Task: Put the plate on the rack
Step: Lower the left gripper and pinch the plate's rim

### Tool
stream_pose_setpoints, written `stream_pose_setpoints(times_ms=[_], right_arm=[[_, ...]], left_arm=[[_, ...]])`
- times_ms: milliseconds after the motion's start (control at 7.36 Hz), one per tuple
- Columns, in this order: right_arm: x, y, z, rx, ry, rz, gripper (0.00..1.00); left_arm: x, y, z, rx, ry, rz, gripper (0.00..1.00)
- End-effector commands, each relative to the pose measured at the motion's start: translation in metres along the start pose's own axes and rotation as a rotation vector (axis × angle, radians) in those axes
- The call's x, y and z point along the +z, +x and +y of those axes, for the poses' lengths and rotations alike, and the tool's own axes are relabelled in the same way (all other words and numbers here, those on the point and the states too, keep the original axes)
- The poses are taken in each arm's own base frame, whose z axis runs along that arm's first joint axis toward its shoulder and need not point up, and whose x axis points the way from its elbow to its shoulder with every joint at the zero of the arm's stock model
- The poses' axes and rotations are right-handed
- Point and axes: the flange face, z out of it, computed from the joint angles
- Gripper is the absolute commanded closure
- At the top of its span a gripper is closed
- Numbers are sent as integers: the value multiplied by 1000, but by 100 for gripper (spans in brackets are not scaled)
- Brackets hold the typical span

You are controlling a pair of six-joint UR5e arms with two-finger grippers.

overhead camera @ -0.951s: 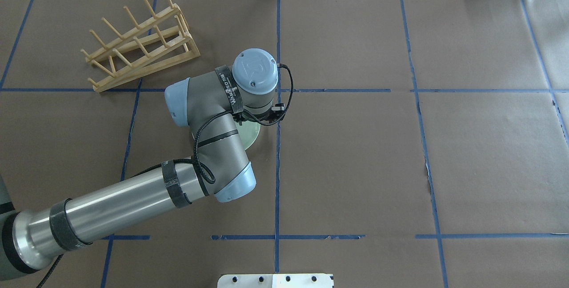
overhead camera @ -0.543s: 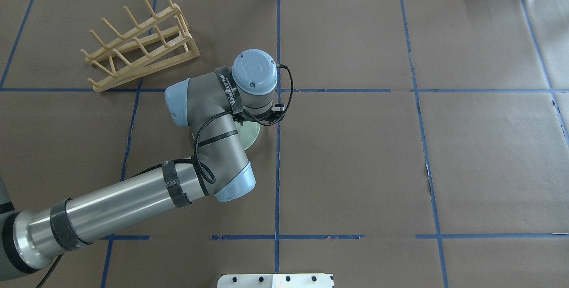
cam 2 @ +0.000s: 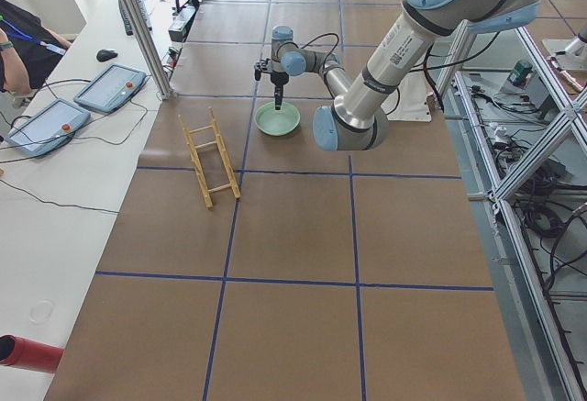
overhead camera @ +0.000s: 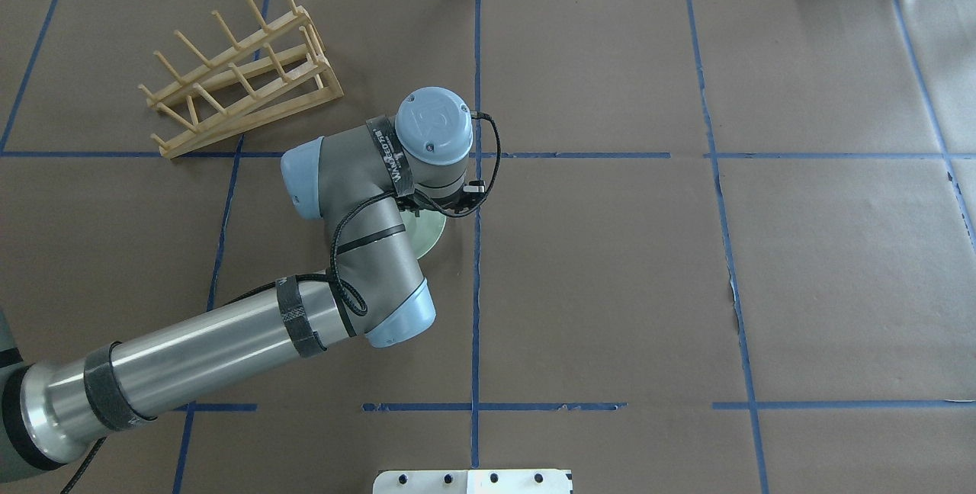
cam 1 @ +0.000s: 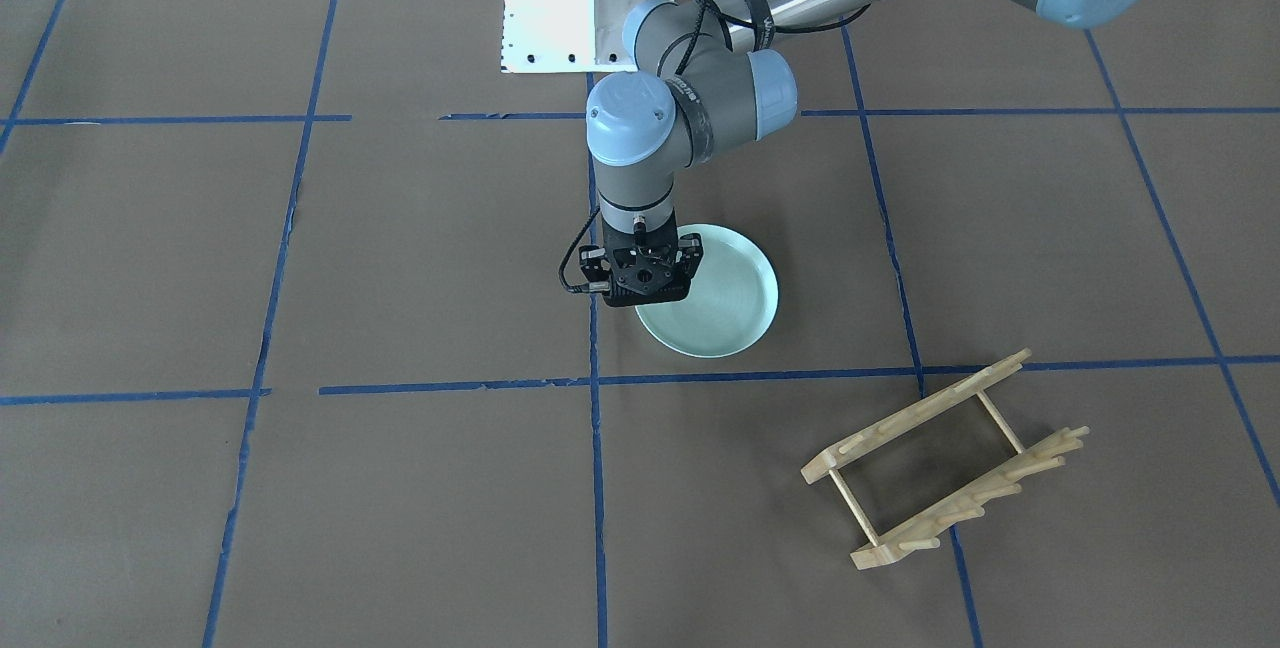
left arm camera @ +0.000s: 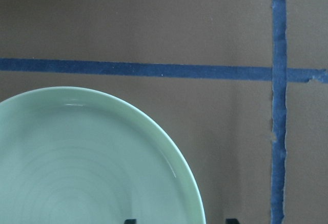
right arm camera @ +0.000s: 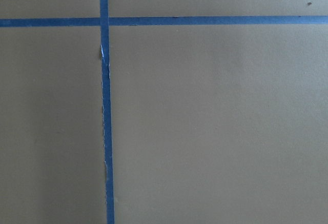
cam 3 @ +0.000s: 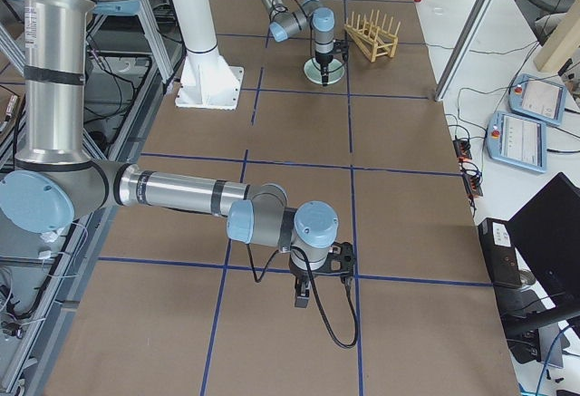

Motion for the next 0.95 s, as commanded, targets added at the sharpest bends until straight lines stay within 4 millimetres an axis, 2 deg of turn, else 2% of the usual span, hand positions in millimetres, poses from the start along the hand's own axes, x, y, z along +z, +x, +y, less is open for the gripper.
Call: stream_pose_setpoints(times_ms=[0,815], right_arm=[[0,0,0,1,-1,0,0],[0,0,0,0,0,0,0]], left_arm=[[-1,1,0,1,1,3,42],[2,4,5,13,4,26,51]])
